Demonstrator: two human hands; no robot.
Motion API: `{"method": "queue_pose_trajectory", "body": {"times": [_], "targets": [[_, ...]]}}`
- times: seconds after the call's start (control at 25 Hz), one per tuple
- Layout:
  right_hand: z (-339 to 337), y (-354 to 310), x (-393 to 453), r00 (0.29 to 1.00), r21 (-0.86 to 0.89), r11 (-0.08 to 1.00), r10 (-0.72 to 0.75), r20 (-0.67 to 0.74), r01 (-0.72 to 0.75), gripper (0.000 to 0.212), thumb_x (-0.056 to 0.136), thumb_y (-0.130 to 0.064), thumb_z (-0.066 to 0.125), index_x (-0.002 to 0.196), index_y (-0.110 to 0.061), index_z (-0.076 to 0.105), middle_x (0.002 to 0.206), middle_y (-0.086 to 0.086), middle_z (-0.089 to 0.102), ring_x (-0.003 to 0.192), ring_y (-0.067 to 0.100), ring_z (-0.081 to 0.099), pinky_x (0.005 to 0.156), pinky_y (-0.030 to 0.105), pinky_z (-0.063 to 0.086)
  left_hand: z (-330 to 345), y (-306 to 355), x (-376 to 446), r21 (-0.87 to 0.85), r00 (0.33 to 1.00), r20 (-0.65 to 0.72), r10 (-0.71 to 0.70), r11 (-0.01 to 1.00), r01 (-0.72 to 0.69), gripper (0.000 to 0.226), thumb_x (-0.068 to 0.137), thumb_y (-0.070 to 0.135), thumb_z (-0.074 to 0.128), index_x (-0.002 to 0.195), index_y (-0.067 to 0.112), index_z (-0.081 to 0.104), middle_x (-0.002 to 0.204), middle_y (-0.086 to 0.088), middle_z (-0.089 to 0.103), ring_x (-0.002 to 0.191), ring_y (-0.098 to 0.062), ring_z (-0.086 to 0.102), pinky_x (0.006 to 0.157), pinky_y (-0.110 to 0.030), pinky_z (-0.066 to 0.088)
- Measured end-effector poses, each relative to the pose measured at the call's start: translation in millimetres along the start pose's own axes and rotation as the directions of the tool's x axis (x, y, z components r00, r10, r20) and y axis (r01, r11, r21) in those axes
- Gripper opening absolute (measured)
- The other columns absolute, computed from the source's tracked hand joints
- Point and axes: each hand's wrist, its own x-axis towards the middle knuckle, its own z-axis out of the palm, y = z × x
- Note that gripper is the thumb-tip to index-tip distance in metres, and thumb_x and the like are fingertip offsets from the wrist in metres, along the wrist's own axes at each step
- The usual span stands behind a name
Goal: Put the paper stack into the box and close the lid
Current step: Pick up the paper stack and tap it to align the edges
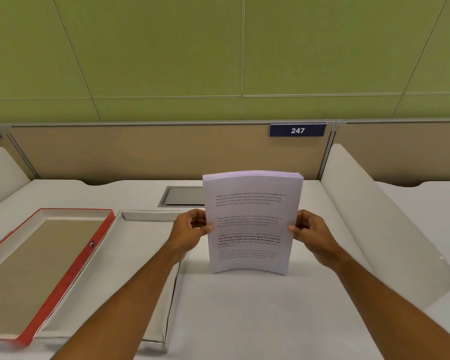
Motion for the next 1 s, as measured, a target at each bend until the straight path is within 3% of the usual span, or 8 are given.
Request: {"method": "queue_pose_trajectory", "body": {"times": [0.2, 0.36, 0.44, 0.52, 0.64, 0.84, 0.92, 1.0], "targets": [[1, -6, -6, 1.000, -0.020, 1.000, -0.014, 0.010, 0.014, 0.016, 0.092, -0.004, 0.059, 0.108, -0.003, 0.061, 0.107, 0.012, 0.072, 0.103, 0.035, 0.068, 0.090, 0.047, 0.057, 5, 7, -7, 0.023, 1.000, -0.003, 0.007, 1.000, -0.007, 0.024, 0.086, 0.008, 0.070, 0.109, 0.009, 0.063, 0.106, -0.009, 0.072, 0.102, -0.029, 0.068, 0.096, -0.049, 0.054], [10, -47, -10, 0.993, 0.146, 0.982, -0.122, -0.003, 0.121, 0.028, 0.086, -0.032, 0.058, 0.104, -0.015, 0.070, 0.098, 0.003, 0.076, 0.087, 0.019, 0.072, 0.073, 0.029, 0.059, 13, 42, -9, -0.199, 0.997, -0.034, 0.074, 0.977, -0.080, 0.033, 0.078, 0.023, 0.069, 0.107, 0.007, 0.066, 0.104, -0.013, 0.073, 0.093, -0.028, 0.069, 0.083, -0.039, 0.057], [16, -67, -6, 0.988, 0.175, 0.974, -0.135, -0.071, 0.145, 0.039, 0.084, -0.042, 0.055, 0.101, -0.011, 0.072, 0.093, 0.008, 0.074, 0.078, 0.019, 0.069, 0.068, 0.030, 0.056, 18, 64, -6, -0.294, 0.994, -0.068, 0.081, 0.951, -0.097, 0.035, 0.074, 0.034, 0.067, 0.096, 0.008, 0.068, 0.090, -0.010, 0.071, 0.079, -0.023, 0.065, 0.069, -0.034, 0.052], [19, -82, 3, 0.984, 0.192, 0.973, -0.098, -0.147, 0.125, 0.060, 0.080, -0.054, 0.052, 0.097, 0.002, 0.068, 0.088, 0.016, 0.069, 0.074, 0.024, 0.063, 0.067, 0.036, 0.048, 21, 83, -2, -0.322, 0.992, -0.117, 0.047, 0.943, -0.082, 0.036, 0.072, 0.049, 0.065, 0.073, 0.013, 0.059, 0.073, -0.004, 0.060, 0.068, -0.022, 0.054, 0.064, -0.031, 0.041], [24, -90, 14, 0.976, 0.216, 0.975, -0.006, -0.219, 0.054, 0.084, 0.070, -0.071, 0.049, 0.090, 0.010, 0.061, 0.082, 0.021, 0.065, 0.073, 0.030, 0.059, 0.068, 0.038, 0.044, 24, 95, 6, -0.341, 0.982, -0.183, -0.055, 0.940, -0.011, 0.046, 0.070, 0.063, 0.060, 0.076, 0.017, 0.055, 0.074, -0.006, 0.056, 0.069, -0.023, 0.052, 0.066, -0.035, 0.040], [30, -93, 20, 0.934, 0.254, 0.967, 0.102, -0.343, -0.012, 0.034, 0.083, -0.045, 0.054, 0.074, -0.013, 0.063, 0.079, 0.011, 0.065, 0.072, 0.027, 0.060, 0.069, 0.037, 0.046, 35, 97, 8, -0.332, 0.956, -0.280, -0.087, 0.943, -0.012, 0.033, 0.090, 0.035, 0.054, 0.064, 0.018, 0.043, 0.068, -0.002, 0.049, 0.059, -0.019, 0.046, 0.058, -0.029, 0.038], [31, -93, 21, 0.926, 0.238, 0.971, 0.081, -0.370, 0.010, 0.030, 0.086, -0.040, 0.054, 0.073, -0.014, 0.061, 0.077, 0.009, 0.063, 0.071, 0.026, 0.058, 0.068, 0.036, 0.045, 36, 97, 7, -0.307, 0.951, -0.301, -0.069, 0.951, -0.028, 0.032, 0.090, 0.030, 0.053, 0.063, 0.017, 0.042, 0.065, 0.000, 0.046, 0.056, -0.016, 0.043, 0.055, -0.027, 0.035], [32, -92, 21, 0.930, 0.235, 0.971, 0.049, -0.365, 0.041, 0.040, 0.084, -0.050, 0.050, 0.076, -0.012, 0.060, 0.080, 0.012, 0.064, 0.073, 0.028, 0.060, 0.068, 0.036, 0.045, 33, 94, 8, -0.350, 0.966, -0.252, -0.053, 0.936, -0.040, 0.035, 0.089, 0.042, 0.053, 0.068, 0.015, 0.050, 0.068, -0.002, 0.054, 0.060, -0.019, 0.050, 0.057, -0.028, 0.038]]}}
